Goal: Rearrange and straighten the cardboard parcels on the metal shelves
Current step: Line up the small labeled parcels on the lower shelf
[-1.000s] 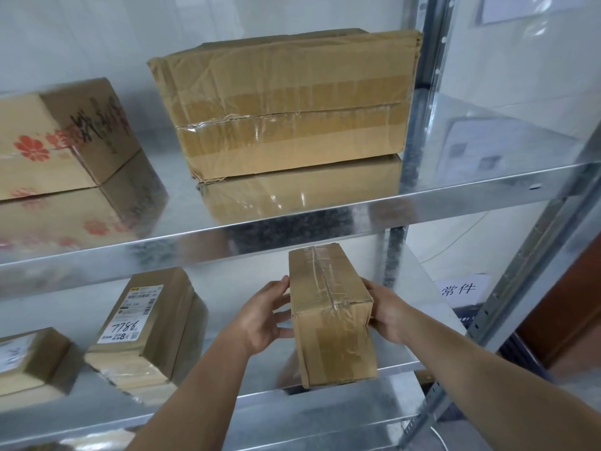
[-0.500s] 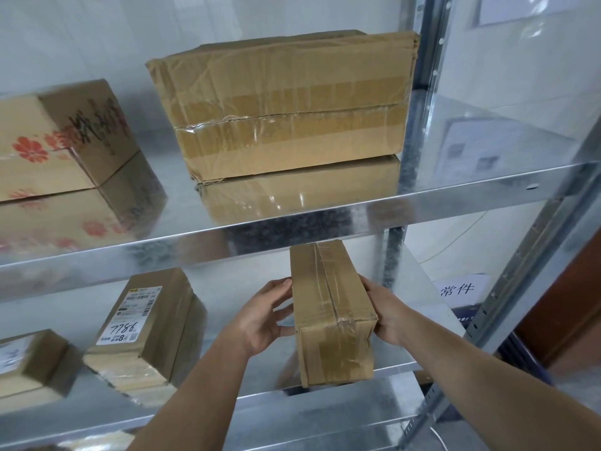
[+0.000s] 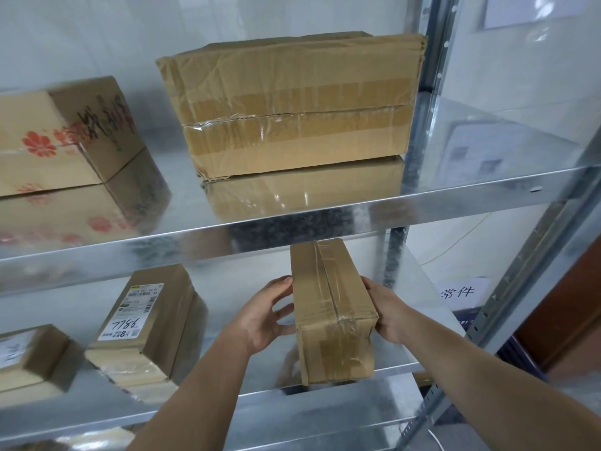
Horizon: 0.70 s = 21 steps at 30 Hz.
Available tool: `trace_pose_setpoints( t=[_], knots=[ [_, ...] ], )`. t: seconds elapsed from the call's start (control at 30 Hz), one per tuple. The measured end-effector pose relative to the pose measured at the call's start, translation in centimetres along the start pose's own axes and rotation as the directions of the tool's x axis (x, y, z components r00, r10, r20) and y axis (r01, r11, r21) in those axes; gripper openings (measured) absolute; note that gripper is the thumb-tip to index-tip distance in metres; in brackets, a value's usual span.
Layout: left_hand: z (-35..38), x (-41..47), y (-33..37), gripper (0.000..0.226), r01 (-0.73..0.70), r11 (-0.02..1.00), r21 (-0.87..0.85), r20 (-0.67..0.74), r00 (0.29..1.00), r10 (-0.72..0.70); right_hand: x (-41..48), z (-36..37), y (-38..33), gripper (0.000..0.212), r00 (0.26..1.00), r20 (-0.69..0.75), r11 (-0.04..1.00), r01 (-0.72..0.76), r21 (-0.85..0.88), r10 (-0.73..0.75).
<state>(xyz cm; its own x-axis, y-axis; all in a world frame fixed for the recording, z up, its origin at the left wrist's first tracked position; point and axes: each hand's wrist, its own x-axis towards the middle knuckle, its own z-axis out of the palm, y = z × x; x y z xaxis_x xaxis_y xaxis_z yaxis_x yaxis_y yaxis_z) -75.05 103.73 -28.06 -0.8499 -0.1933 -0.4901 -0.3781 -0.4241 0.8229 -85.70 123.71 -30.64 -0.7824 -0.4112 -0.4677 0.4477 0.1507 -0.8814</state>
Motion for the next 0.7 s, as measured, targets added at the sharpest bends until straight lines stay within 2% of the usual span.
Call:
trace_pose_setpoints(
  t=[0.17, 0.3, 0.5, 0.7],
  knots=[
    [0.0, 0.0, 0.2, 0.038, -0.01, 0.996, -0.091, -0.026, 1.0, 0.008, -0.3, 0.4, -0.6, 0.035, 0.997, -0.06, 0.978, -0.056, -0.199, 0.045],
    [0.0, -0.4, 0.3, 0.035, -0.014, 0.999, -0.038, -0.012, 1.0, 0.014, -0.8, 0.2, -0.8, 0.042, 0.995, -0.043, 0.962, -0.096, -0.255, 0.087],
    [-0.4, -0.5, 0.3, 0.03, -0.053, 0.999, 0.004, -0.028, 0.998, 0.053, -1.1, -0.1, -1.0, 0.038, 0.991, 0.056, 0.974, -0.112, -0.195, 0.125],
    [-1.6, -0.2, 0.2, 0.033, -0.079, 0.997, -0.005, -0.011, 0.997, 0.079, -1.8, 0.5, -0.9, 0.03, 0.991, 0.054, 0.981, -0.116, -0.156, 0.126]
  ],
)
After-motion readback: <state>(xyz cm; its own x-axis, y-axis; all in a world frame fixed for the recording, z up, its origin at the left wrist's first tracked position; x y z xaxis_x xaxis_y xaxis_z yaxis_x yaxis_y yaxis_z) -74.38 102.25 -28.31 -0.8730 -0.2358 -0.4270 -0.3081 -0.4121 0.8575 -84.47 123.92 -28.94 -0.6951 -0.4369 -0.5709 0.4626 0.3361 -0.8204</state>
